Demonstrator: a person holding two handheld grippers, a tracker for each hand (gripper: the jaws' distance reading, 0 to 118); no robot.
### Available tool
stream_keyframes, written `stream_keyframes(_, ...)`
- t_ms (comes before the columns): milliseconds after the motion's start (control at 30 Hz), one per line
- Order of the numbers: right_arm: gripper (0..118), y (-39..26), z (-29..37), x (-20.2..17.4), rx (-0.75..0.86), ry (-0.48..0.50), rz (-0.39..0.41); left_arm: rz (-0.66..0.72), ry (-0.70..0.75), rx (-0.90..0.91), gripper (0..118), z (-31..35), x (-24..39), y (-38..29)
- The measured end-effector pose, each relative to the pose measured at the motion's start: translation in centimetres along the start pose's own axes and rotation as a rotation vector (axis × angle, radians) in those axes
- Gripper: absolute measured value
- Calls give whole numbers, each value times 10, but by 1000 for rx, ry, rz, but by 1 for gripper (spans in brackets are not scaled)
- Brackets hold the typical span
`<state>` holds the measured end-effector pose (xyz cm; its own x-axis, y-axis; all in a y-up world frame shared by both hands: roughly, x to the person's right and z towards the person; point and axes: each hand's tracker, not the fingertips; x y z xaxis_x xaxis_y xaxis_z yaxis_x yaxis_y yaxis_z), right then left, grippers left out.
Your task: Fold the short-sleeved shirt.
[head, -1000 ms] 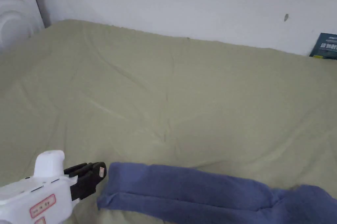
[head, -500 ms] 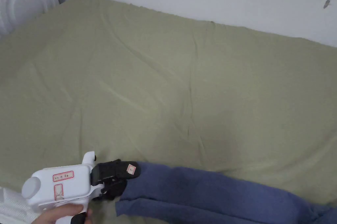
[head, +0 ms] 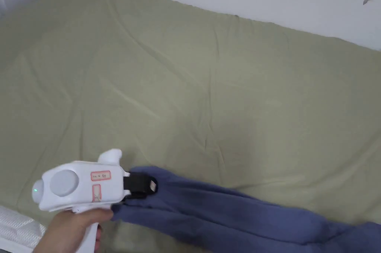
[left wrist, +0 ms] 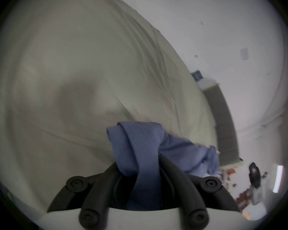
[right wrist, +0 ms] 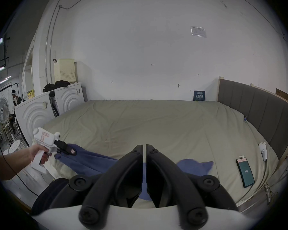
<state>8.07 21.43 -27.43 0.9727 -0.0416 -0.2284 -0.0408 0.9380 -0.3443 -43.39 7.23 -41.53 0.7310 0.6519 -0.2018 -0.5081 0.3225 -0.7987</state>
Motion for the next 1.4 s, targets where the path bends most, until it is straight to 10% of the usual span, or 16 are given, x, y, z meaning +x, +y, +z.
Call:
stream_keyframes(300,5,-2,19,6,53,18,-33,-195,410,246,6,70,3,53)
stream_keyframes(567,5,-16,33,14,85,37,-70,-271,50,122,7,27,114,-16)
stream_keyframes(833,5,-23,54,34,95,6,-115,-266,169,-59,7,-81,121,-51)
stream_keyframes(900,5,-24,58,38,99,-10,-97,-250,133,-63,21,-77,125,-50)
stream_keyframes(1000,5,-25,59,43,101,-13,-91,-301,-39,53,98,-47,129,-39)
stream_keyframes(1100,5,-29,58,47,95,-19,-100,-338,-26,205,101,-7,131,-31)
stream_keyframes(1233,5,-37,52,48,76,-10,-126,-213,90,129,93,-5,99,-23)
stream_keyframes(1333,5,-40,50,47,66,-1,-136,-260,175,76,27,-20,90,-35)
stream_keyframes(1400,5,-40,51,46,66,1,-136,-266,172,34,23,-33,92,-45)
